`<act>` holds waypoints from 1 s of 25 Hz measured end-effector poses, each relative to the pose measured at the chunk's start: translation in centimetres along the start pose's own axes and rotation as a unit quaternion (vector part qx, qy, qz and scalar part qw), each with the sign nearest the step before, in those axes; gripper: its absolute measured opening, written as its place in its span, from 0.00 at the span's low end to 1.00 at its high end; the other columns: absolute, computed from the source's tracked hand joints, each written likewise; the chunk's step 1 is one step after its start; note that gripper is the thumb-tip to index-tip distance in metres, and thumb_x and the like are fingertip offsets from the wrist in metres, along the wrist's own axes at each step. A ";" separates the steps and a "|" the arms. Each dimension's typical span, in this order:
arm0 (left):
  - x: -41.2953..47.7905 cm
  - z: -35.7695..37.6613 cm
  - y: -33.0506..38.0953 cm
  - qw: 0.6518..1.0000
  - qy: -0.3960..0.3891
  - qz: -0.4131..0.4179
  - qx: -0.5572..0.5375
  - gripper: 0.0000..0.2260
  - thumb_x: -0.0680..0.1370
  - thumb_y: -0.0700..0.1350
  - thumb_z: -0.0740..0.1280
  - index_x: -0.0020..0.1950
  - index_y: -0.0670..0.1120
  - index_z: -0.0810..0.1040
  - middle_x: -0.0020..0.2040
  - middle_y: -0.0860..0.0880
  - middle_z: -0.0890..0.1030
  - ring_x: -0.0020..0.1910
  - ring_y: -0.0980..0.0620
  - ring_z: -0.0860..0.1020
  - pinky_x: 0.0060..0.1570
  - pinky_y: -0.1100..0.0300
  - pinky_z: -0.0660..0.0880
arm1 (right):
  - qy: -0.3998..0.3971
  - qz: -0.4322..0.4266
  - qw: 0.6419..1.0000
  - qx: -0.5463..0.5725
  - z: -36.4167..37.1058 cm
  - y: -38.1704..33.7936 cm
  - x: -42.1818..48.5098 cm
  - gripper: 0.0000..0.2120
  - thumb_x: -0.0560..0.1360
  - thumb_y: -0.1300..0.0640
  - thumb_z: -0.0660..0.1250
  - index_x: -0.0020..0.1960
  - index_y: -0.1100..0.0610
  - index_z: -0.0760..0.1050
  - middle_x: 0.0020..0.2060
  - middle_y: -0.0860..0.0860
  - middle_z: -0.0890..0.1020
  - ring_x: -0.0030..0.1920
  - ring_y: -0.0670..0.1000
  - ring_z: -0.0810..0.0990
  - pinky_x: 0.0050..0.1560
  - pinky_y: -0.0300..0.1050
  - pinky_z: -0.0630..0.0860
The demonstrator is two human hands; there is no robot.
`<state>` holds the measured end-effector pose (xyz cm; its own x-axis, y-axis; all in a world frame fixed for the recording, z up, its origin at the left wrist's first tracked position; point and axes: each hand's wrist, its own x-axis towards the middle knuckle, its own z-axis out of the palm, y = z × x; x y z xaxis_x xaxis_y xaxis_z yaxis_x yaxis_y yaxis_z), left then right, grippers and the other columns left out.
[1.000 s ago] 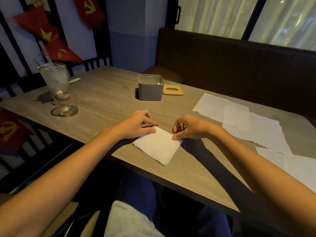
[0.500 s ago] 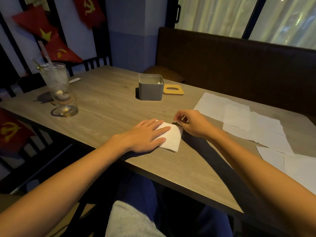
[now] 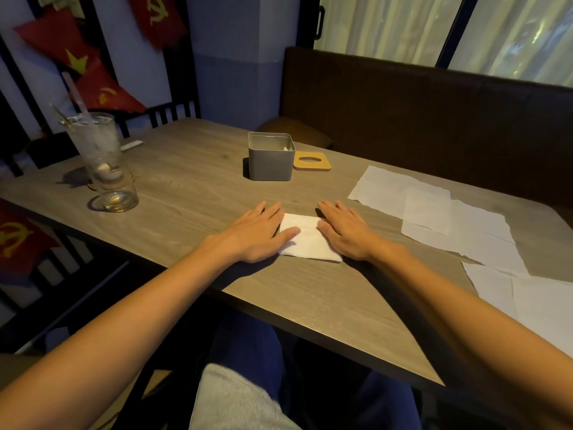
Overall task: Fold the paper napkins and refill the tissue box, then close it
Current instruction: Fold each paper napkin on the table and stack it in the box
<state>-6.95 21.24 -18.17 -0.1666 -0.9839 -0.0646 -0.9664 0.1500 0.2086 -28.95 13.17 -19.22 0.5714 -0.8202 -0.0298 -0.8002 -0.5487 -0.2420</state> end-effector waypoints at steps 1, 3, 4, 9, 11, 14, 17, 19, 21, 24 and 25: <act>0.5 -0.3 0.1 0.999 0.019 0.019 -0.018 0.31 0.84 0.62 0.48 0.83 0.49 0.48 0.83 0.51 0.48 0.81 0.47 0.45 0.79 0.46 0.48 | 0.021 -0.008 1.000 0.002 -0.2 -0.3 -0.2 0.28 0.84 0.44 0.47 0.81 0.53 0.49 0.81 0.51 0.52 0.80 0.53 0.47 0.79 0.54 0.44; 1.4 -0.1 0.4 0.996 0.034 0.077 -0.041 0.27 0.85 0.58 0.50 0.83 0.53 0.50 0.83 0.53 0.50 0.81 0.51 0.46 0.79 0.47 0.47 | 0.037 -0.042 0.998 0.004 -0.2 -1.3 -0.6 0.28 0.84 0.44 0.48 0.81 0.54 0.49 0.80 0.51 0.53 0.80 0.51 0.48 0.79 0.52 0.44; 1.6 0.4 0.6 0.994 0.022 0.102 -0.032 0.25 0.86 0.57 0.49 0.83 0.54 0.50 0.83 0.53 0.51 0.81 0.52 0.47 0.79 0.47 0.46 | 0.026 -0.061 0.998 -0.003 0.0 -1.9 -0.7 0.29 0.84 0.43 0.47 0.81 0.54 0.49 0.80 0.51 0.53 0.80 0.51 0.48 0.79 0.52 0.44; 1.3 1.8 -0.5 0.994 -0.006 0.096 0.045 0.28 0.85 0.61 0.43 0.83 0.53 0.43 0.83 0.53 0.44 0.81 0.55 0.42 0.79 0.47 0.41 | -0.064 -0.043 0.995 -0.065 0.8 -1.4 -1.2 0.35 0.82 0.36 0.41 0.81 0.55 0.40 0.81 0.52 0.44 0.80 0.51 0.41 0.79 0.56 0.41; 0.8 1.1 -1.6 0.994 -0.034 0.077 0.069 0.31 0.83 0.65 0.43 0.83 0.52 0.42 0.83 0.53 0.43 0.81 0.54 0.41 0.79 0.45 0.41 | -0.080 -0.016 0.993 -0.085 0.0 0.1 -1.7 0.36 0.81 0.35 0.40 0.81 0.56 0.39 0.80 0.53 0.42 0.80 0.51 0.40 0.79 0.57 0.40; 0.5 -0.1 -2.6 0.997 -0.050 0.037 0.050 0.35 0.81 0.69 0.45 0.83 0.52 0.44 0.82 0.54 0.43 0.81 0.52 0.43 0.79 0.44 0.42 | -0.071 0.031 0.995 -0.068 -1.6 1.9 -2.2 0.37 0.80 0.35 0.40 0.81 0.56 0.41 0.81 0.54 0.44 0.80 0.53 0.42 0.79 0.57 0.41; 1.1 0.1 -1.5 0.998 0.033 0.050 -0.024 0.30 0.84 0.63 0.47 0.83 0.53 0.46 0.83 0.54 0.47 0.81 0.52 0.45 0.79 0.47 0.46 | -0.029 -0.003 0.999 -0.037 -1.7 0.1 -1.5 0.34 0.82 0.38 0.43 0.81 0.56 0.42 0.81 0.53 0.44 0.80 0.52 0.42 0.79 0.54 0.42; 1.4 1.1 -0.3 0.997 0.038 0.059 -0.015 0.27 0.85 0.58 0.47 0.83 0.52 0.46 0.83 0.53 0.48 0.81 0.53 0.45 0.79 0.47 0.45 | -0.035 -0.048 0.998 -0.038 -0.5 -2.3 -0.9 0.32 0.83 0.40 0.43 0.81 0.55 0.42 0.81 0.53 0.44 0.80 0.50 0.41 0.79 0.52 0.41; 1.4 1.9 0.0 0.999 0.015 0.042 0.028 0.27 0.85 0.58 0.44 0.83 0.51 0.45 0.83 0.52 0.47 0.81 0.52 0.44 0.79 0.45 0.42 | -0.055 -0.059 0.995 -0.060 1.1 -3.5 -0.4 0.32 0.83 0.40 0.41 0.81 0.55 0.41 0.81 0.52 0.43 0.80 0.50 0.40 0.79 0.51 0.39; 1.0 1.4 -1.1 0.998 -0.010 0.021 0.051 0.29 0.84 0.61 0.44 0.83 0.52 0.44 0.83 0.52 0.44 0.81 0.51 0.43 0.78 0.43 0.41 | -0.068 -0.041 0.993 -0.084 1.1 -2.4 -0.6 0.33 0.83 0.38 0.40 0.81 0.56 0.39 0.80 0.53 0.42 0.80 0.51 0.39 0.79 0.53 0.38; 0.9 1.2 -1.5 0.998 -0.020 0.020 0.057 0.30 0.84 0.63 0.44 0.83 0.52 0.43 0.83 0.52 0.43 0.81 0.50 0.43 0.78 0.43 0.41 | -0.073 -0.032 0.993 -0.089 0.7 -1.6 -0.9 0.34 0.83 0.38 0.40 0.81 0.56 0.38 0.80 0.53 0.41 0.80 0.51 0.39 0.79 0.55 0.39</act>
<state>-5.90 20.23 -19.72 -0.2116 -0.9724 -0.0981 -0.9742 0.2019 0.1005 -28.00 14.89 -19.49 0.6319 -0.7577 -0.1632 -0.7736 -0.6295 -0.0724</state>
